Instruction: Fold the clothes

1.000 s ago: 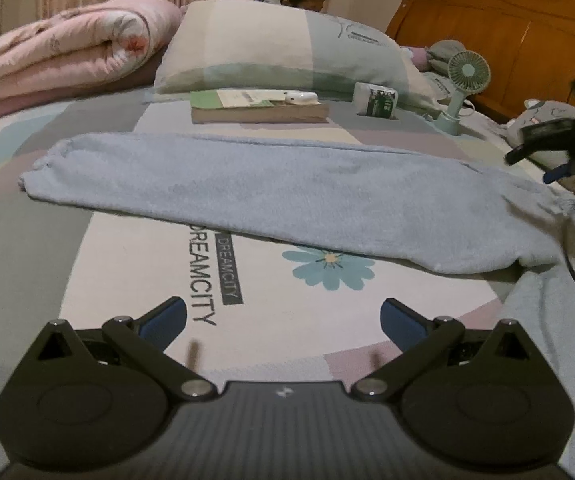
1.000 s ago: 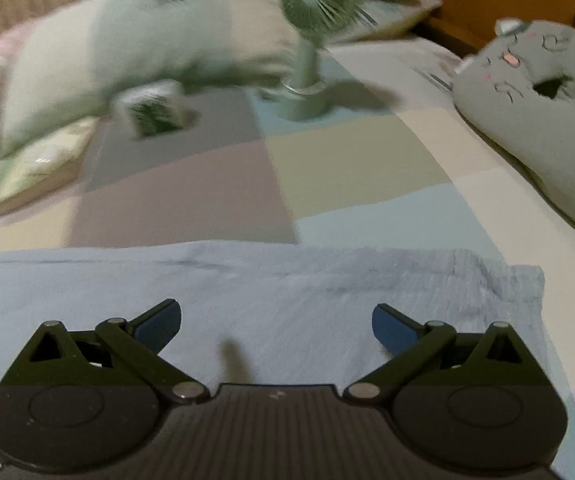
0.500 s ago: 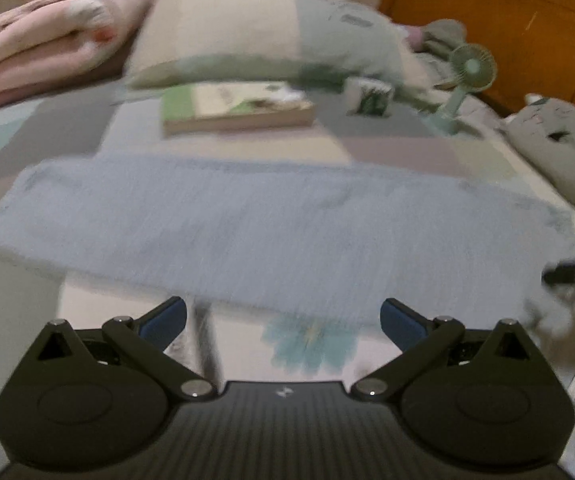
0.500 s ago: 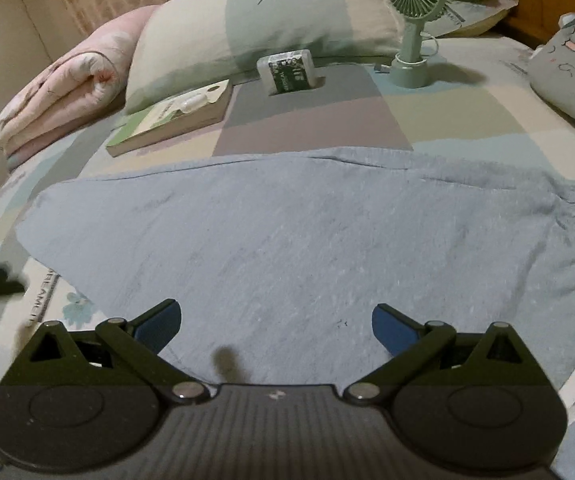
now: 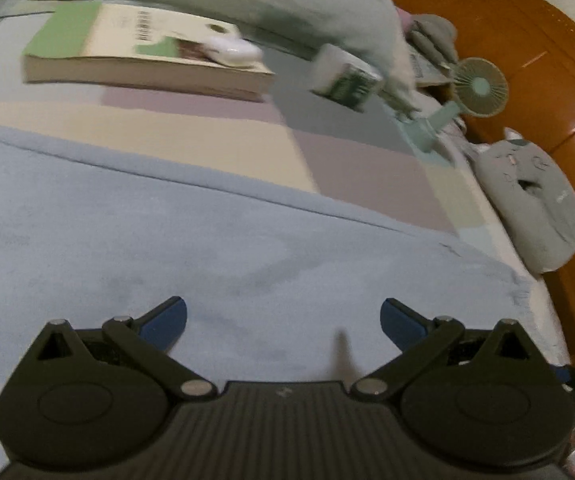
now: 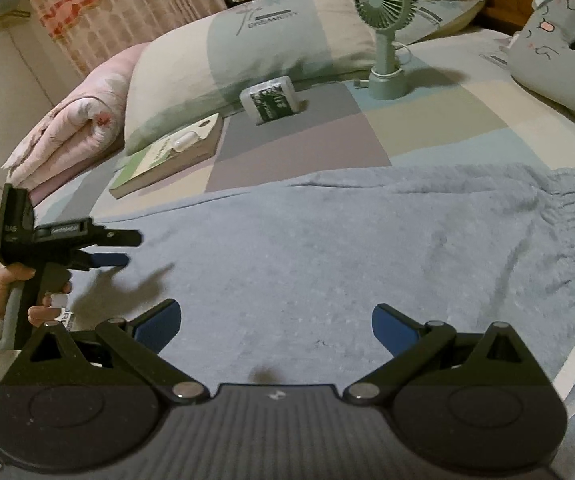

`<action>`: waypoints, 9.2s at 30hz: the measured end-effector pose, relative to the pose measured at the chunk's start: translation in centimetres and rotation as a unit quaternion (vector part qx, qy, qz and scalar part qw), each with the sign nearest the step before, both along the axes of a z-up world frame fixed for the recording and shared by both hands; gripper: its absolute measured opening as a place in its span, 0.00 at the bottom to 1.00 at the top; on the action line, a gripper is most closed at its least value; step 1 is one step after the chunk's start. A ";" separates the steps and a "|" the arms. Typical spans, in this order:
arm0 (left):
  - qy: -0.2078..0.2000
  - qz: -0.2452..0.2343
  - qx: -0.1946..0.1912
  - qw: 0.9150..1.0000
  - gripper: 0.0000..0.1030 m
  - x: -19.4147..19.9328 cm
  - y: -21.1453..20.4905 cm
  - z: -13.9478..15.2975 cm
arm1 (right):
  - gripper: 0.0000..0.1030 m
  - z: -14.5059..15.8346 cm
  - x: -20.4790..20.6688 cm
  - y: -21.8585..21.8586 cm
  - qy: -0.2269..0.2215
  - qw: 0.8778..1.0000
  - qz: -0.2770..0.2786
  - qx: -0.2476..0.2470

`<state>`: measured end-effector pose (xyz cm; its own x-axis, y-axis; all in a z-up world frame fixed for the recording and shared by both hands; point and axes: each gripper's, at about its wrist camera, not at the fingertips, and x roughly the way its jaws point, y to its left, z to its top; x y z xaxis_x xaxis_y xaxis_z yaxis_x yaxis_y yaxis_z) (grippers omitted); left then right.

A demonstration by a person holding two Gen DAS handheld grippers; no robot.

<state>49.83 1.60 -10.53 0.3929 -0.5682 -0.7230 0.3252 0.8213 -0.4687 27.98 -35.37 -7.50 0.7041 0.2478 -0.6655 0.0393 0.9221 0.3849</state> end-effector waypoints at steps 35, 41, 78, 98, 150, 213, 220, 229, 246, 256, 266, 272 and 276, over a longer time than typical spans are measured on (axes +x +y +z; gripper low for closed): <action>-0.121 0.219 0.147 0.957 0.99 2.2 16.5 1.1 | 1.00 -2.1 1.0 2.1 0.040 0.998 0.009 -0.043; -0.137 0.256 0.127 0.948 0.99 2.2 17.4 2.0 | 1.00 -2.1 0.9 2.5 0.037 0.998 0.008 -0.045; -0.163 0.013 0.218 0.962 0.99 -9.8 -1.0 -1.7 | 1.00 0.4 -0.7 1.3 0.008 1.000 0.014 -0.011; -0.161 -0.034 0.196 0.967 1.00 -4.4 -9.3 -2.0 | 1.00 0.3 -1.6 -1.9 0.010 1.000 -0.009 0.003; -0.039 0.024 0.176 0.983 0.99 -3.8 -22.4 1.8 | 1.00 -0.8 -4.4 -5.1 0.066 0.997 -0.015 -0.042; -0.099 0.043 0.152 0.982 0.99 -34.3 -7.5 0.8 | 1.00 0.7 -5.5 -4.3 0.032 0.999 -0.011 -0.006; -0.088 0.106 0.114 0.984 0.99 -31.5 -4.1 -0.2 | 1.00 1.0 -5.5 -1.9 0.031 0.999 0.027 -0.005; -0.062 0.128 0.119 0.983 0.99 -31.9 -0.6 3.8 | 1.00 4.1 -6.1 2.3 -0.009 0.996 0.083 -0.008; -0.083 0.187 0.199 0.958 0.99 -34.0 3.7 -0.4 | 1.00 0.8 -16.4 13.8 0.035 0.981 0.167 -0.095; -0.124 0.147 0.213 0.958 0.99 -36.0 8.6 5.3 | 1.00 -1.4 -19.3 19.1 0.068 0.970 0.204 -0.116; -0.019 0.154 0.167 0.974 0.99 -40.2 18.9 2.4 | 1.00 -1.0 -19.2 20.5 0.081 0.973 0.195 -0.097; -0.005 0.208 0.206 0.956 0.99 -42.9 22.6 0.4 | 1.00 -0.8 -19.4 21.6 0.085 0.971 0.195 -0.106; 0.001 0.212 0.215 0.953 0.99 -44.2 23.4 0.7 | 1.00 -0.9 -19.5 21.7 0.090 0.971 0.190 -0.111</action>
